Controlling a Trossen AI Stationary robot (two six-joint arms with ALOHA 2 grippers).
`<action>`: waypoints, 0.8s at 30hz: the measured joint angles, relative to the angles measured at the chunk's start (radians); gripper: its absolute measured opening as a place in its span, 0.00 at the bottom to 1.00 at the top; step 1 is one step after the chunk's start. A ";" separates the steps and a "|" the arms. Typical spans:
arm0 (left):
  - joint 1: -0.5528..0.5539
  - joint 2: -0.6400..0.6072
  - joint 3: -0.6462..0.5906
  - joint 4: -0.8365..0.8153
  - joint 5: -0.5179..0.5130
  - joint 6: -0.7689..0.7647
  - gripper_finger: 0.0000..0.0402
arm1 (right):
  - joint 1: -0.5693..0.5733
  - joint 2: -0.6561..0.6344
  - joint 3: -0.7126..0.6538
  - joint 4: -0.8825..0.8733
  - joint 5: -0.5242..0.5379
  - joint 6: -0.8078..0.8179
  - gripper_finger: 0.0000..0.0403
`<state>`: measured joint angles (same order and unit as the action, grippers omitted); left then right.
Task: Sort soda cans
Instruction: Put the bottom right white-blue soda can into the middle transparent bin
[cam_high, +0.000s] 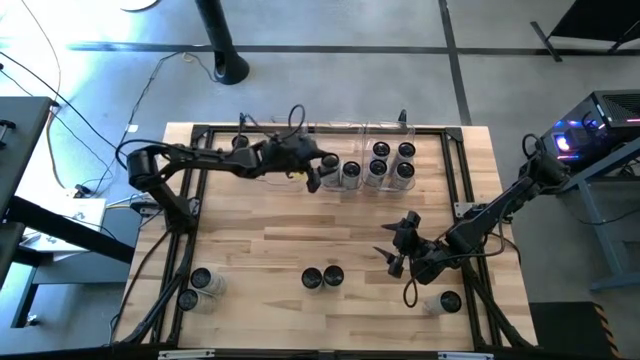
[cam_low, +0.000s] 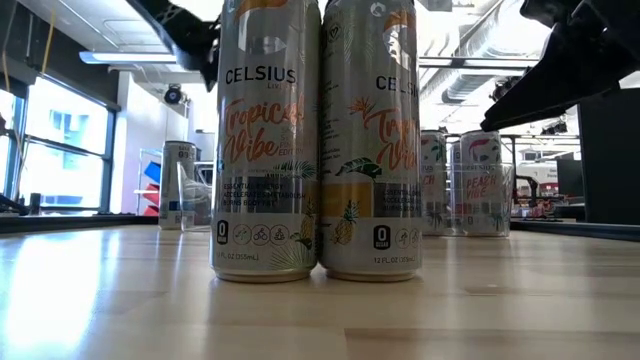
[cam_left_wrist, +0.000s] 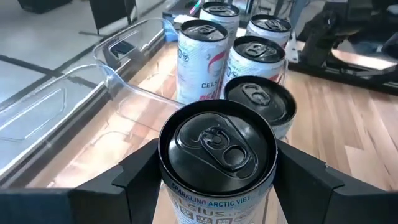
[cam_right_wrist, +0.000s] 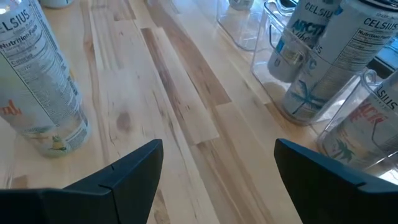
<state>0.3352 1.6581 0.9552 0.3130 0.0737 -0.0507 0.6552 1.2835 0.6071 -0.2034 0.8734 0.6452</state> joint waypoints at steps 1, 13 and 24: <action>-0.003 0.000 -0.020 0.028 0.000 0.002 0.60 | 0.000 0.000 0.000 0.000 0.000 -0.012 0.75; -0.036 0.003 -0.071 0.064 0.019 0.060 0.74 | -0.056 0.000 0.000 0.005 0.001 -0.043 0.75; -0.032 -0.017 -0.071 0.150 0.114 0.060 0.78 | -0.035 0.000 0.000 0.005 0.007 -0.044 0.75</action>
<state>0.3027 1.6409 0.8841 0.4628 0.1875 0.0091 0.6198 1.2835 0.6071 -0.1986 0.8799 0.6014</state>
